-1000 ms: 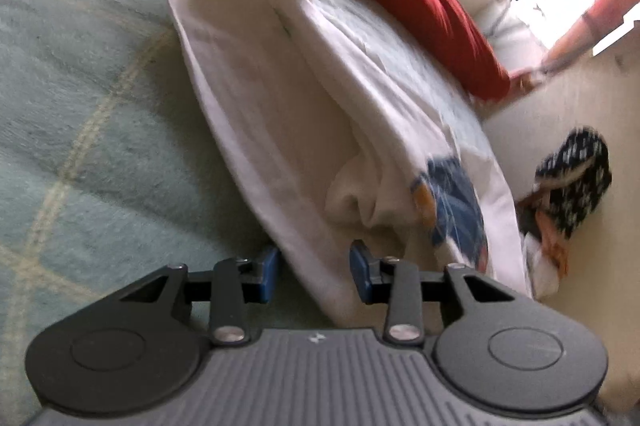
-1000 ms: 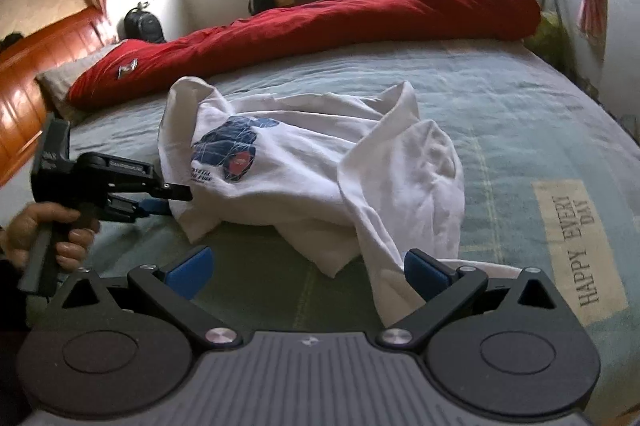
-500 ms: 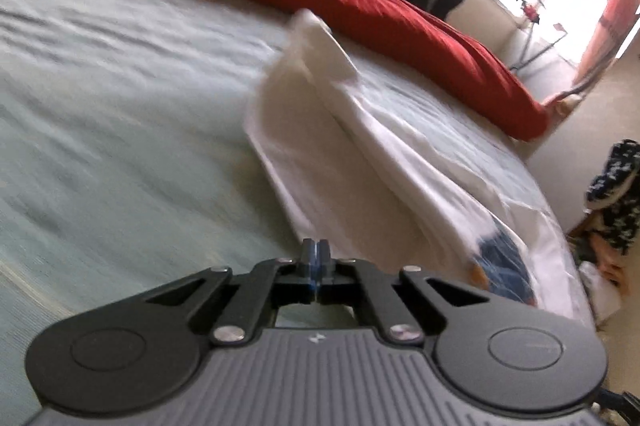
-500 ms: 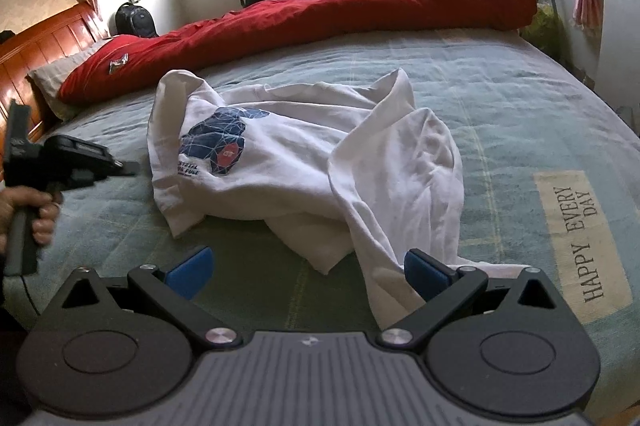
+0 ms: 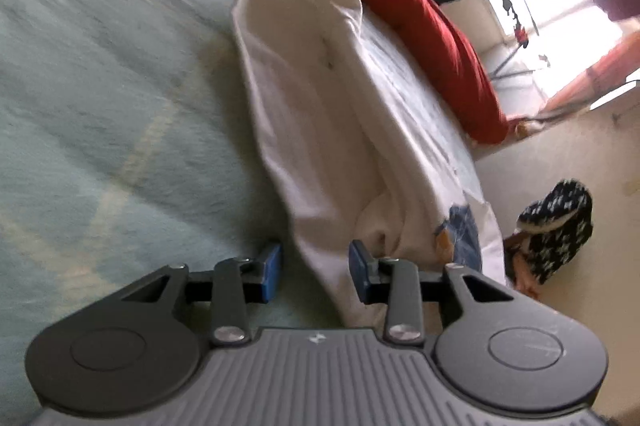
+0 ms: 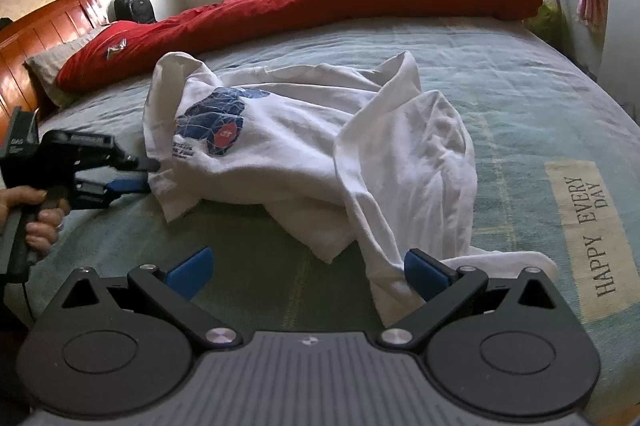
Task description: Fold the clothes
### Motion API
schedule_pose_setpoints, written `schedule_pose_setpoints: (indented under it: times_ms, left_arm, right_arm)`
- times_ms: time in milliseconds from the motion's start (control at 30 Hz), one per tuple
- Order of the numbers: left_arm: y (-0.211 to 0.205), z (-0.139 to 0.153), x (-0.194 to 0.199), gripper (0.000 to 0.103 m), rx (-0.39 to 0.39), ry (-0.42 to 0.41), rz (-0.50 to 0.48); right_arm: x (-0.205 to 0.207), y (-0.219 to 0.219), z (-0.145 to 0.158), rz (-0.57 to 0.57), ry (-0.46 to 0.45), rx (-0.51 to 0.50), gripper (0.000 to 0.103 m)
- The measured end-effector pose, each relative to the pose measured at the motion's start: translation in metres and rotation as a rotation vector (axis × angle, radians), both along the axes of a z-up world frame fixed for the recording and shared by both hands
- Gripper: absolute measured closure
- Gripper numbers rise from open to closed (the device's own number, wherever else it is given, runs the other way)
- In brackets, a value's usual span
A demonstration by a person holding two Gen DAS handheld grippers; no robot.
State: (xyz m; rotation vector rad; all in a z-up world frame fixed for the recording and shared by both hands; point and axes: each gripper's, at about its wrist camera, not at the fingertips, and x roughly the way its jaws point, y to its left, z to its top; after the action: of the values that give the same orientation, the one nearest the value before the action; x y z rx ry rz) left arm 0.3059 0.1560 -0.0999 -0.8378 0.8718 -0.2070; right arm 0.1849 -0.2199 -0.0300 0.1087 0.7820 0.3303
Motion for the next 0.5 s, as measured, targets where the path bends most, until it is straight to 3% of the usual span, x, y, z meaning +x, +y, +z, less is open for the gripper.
schedule_pose_setpoints:
  times_ms: [233,500]
  left_arm:
    - [-0.01,-0.012,0.02,0.068,-0.06,-0.057,0.072]
    - [-0.026,-0.015,-0.007,0.067,-0.017,-0.132,0.062]
  right_arm:
    - [0.012,-0.006,-0.01,-0.017,0.024,0.015,0.0]
    - [0.012,-0.005,-0.012,-0.009,0.026,0.01,0.0]
